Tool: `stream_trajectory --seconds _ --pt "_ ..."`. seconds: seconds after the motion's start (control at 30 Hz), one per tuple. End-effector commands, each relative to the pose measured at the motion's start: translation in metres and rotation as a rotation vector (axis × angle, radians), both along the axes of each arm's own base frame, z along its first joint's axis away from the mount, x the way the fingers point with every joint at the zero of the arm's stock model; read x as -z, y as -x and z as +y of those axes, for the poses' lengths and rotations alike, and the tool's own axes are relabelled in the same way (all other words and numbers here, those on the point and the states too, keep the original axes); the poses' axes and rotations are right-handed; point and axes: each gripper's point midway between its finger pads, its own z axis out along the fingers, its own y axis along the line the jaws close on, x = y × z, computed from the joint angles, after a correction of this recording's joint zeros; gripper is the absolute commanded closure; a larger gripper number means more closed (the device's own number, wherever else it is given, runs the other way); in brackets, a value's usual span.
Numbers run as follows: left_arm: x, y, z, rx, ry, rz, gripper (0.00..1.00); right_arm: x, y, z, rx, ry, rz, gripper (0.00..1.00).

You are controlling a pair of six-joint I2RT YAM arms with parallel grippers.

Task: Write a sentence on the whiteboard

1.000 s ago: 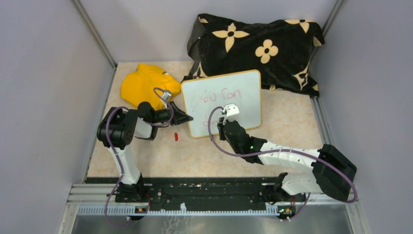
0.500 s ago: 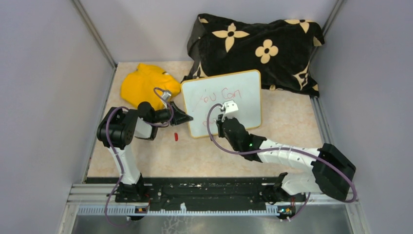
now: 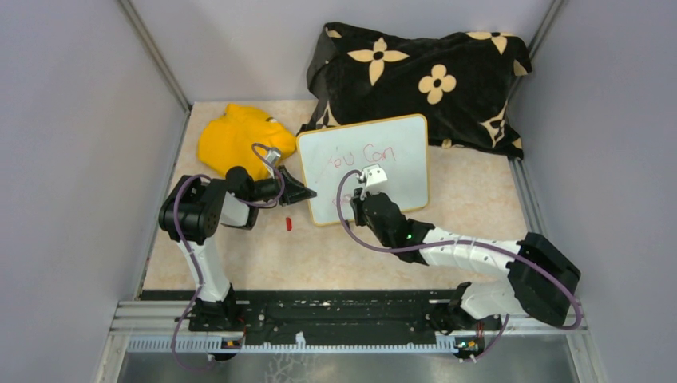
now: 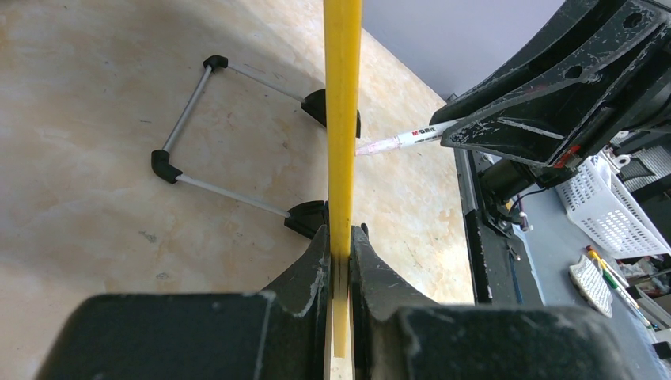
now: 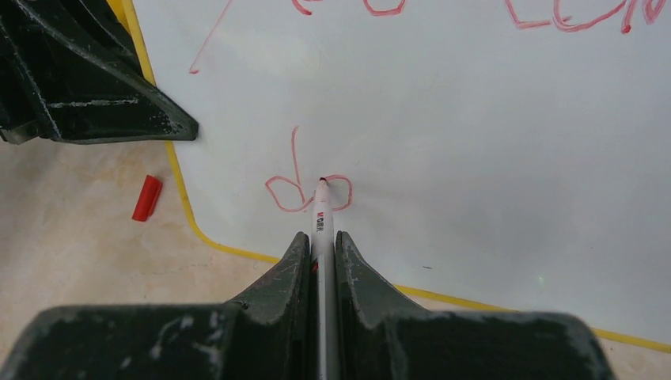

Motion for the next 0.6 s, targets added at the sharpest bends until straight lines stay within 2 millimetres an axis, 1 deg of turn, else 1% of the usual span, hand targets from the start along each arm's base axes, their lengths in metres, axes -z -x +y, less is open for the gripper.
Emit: stream_trajectory --seconds 0.0,0.27,0.4,0.5,0.57 --pt "0.000 0.007 -0.005 0.042 -0.007 -0.005 1.00 -0.010 -0.008 0.005 0.010 -0.033 -0.010 1.00" --pt "-0.001 0.006 -0.005 0.042 -0.006 -0.007 1.00 0.005 0.000 -0.005 0.019 -0.022 0.023 1.00" --pt "-0.001 0.007 -0.005 0.043 -0.007 -0.005 1.00 0.008 0.003 -0.010 0.025 -0.020 0.030 1.00" --pt "0.000 0.007 -0.006 0.045 -0.007 -0.005 1.00 0.006 0.004 -0.013 0.032 -0.023 0.028 1.00" --pt "-0.001 0.007 -0.006 0.045 -0.007 -0.006 1.00 -0.006 0.005 -0.015 0.034 -0.050 0.011 1.00"
